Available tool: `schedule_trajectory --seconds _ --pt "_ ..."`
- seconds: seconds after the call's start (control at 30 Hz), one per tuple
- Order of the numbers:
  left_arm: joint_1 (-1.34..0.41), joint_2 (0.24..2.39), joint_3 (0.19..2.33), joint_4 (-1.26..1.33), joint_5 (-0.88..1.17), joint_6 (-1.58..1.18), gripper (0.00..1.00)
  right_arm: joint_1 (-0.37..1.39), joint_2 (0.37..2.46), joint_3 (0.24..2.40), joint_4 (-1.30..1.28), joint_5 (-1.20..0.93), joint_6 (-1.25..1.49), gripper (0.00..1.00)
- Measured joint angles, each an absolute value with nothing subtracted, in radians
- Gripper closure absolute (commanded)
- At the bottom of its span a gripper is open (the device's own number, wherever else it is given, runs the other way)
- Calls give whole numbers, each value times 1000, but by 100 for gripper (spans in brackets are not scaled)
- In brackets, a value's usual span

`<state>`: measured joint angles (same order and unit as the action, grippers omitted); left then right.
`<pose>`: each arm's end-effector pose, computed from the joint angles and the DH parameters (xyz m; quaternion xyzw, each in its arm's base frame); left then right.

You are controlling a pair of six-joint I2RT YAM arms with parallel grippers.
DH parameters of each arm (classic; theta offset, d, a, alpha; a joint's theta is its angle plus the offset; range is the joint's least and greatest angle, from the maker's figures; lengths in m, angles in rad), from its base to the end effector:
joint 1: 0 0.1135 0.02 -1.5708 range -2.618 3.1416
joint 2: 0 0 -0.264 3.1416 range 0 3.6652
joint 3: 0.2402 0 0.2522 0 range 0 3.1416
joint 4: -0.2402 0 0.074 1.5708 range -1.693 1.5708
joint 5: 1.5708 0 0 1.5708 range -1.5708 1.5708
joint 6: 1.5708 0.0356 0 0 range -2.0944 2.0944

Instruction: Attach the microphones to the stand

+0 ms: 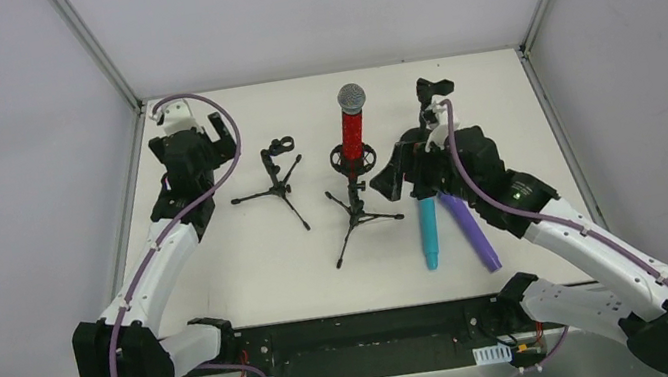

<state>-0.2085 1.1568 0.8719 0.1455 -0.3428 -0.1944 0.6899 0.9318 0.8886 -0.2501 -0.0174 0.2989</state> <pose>0.2688 -0.0446 0.3290 -0.1067 0.7443 -0.0033 0.6592 0.1653 0.1372 0.3431 -0.1610 0.7865 0.2890 0.5215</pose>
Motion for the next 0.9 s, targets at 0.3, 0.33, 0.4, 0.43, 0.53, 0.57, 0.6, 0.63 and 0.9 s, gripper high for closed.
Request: schedule_trajectory --seconds 0.3,0.33,0.4,0.43,0.53,0.57,0.6,0.63,0.9 --pt "-208 1185 874 125 -368 -237 0 685 1000 968 -383 -83 334 1" --pt "-208 1189 875 118 -369 -242 0 682 998 970 -389 -79 341 1" --pt "-208 1196 877 112 -369 -248 0 674 994 970 -399 -62 364 1" --pt "-208 1199 879 108 -369 -250 0 669 991 970 -402 -55 375 1" --pt "-208 1201 884 101 -369 -255 0 652 987 970 -409 -54 392 1" --pt "-208 1202 885 97 -368 -255 0 649 987 970 -410 -59 392 1" --pt "-208 1203 888 94 -368 -256 0 644 987 971 -412 -70 389 1" --pt "-208 1205 889 91 -368 -257 0 640 989 973 -416 -82 384 1" --pt "-208 1211 892 84 -368 -269 0 623 1059 1071 -447 -132 389 1"
